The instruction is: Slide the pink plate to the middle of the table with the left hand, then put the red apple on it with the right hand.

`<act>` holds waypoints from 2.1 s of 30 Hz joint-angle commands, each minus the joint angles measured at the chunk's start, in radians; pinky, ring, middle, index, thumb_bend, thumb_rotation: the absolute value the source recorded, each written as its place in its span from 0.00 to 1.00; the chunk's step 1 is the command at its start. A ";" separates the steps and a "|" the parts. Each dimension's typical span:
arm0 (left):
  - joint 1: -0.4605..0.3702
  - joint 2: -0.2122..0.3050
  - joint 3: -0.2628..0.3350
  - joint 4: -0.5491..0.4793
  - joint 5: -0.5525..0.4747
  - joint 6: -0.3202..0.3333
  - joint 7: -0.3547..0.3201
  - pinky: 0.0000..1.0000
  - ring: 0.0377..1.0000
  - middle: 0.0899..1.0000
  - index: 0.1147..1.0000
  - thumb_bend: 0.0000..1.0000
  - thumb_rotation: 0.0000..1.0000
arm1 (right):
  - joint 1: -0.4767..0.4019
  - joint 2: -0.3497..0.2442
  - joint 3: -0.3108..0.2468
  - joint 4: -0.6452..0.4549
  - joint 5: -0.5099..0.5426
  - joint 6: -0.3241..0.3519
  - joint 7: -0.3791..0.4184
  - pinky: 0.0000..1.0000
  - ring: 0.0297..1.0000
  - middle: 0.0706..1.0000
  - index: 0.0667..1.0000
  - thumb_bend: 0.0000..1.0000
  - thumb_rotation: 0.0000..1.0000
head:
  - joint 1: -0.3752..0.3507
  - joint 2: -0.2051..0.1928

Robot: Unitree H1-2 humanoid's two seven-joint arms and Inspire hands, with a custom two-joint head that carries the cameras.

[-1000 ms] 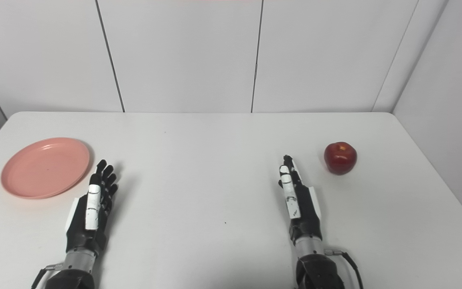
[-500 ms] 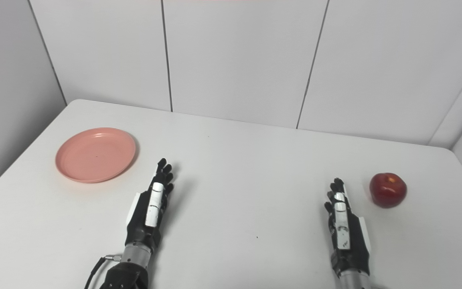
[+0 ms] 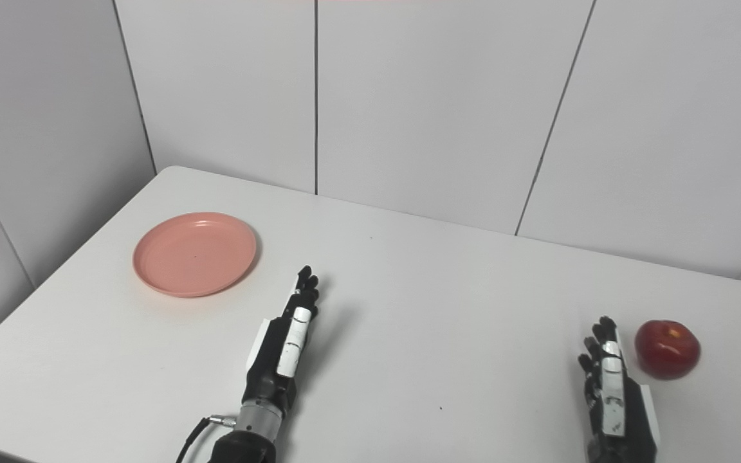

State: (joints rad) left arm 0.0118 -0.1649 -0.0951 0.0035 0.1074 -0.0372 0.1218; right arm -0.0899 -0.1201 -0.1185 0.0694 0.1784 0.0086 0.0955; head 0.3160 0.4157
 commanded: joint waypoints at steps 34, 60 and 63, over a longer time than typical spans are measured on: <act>0.003 0.010 0.043 -0.049 -0.145 -0.020 -0.030 1.00 1.00 1.00 1.00 0.68 1.00 | 0.033 0.009 0.017 -0.024 -0.031 0.004 -0.015 1.00 1.00 0.99 0.99 0.81 1.00 | -0.027 0.025; -0.281 0.123 0.194 -0.196 -0.195 0.137 -0.025 1.00 0.93 0.89 0.85 0.82 1.00 | 0.037 0.020 0.035 -0.052 -0.065 0.020 -0.027 1.00 1.00 0.97 0.99 0.75 1.00 | -0.053 0.025; -0.321 0.158 0.223 -0.179 -0.215 0.132 -0.030 1.00 0.92 0.89 0.85 0.80 1.00 | 0.037 0.021 0.035 -0.048 -0.064 0.013 -0.028 1.00 1.00 0.97 0.99 0.74 1.00 | -0.054 0.026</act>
State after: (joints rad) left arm -0.2505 -0.0258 0.1228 -0.1622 -0.0990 0.1044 0.1003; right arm -0.0591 -0.1116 -0.0898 0.0140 0.1083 0.0284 0.0649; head 0.2638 0.4403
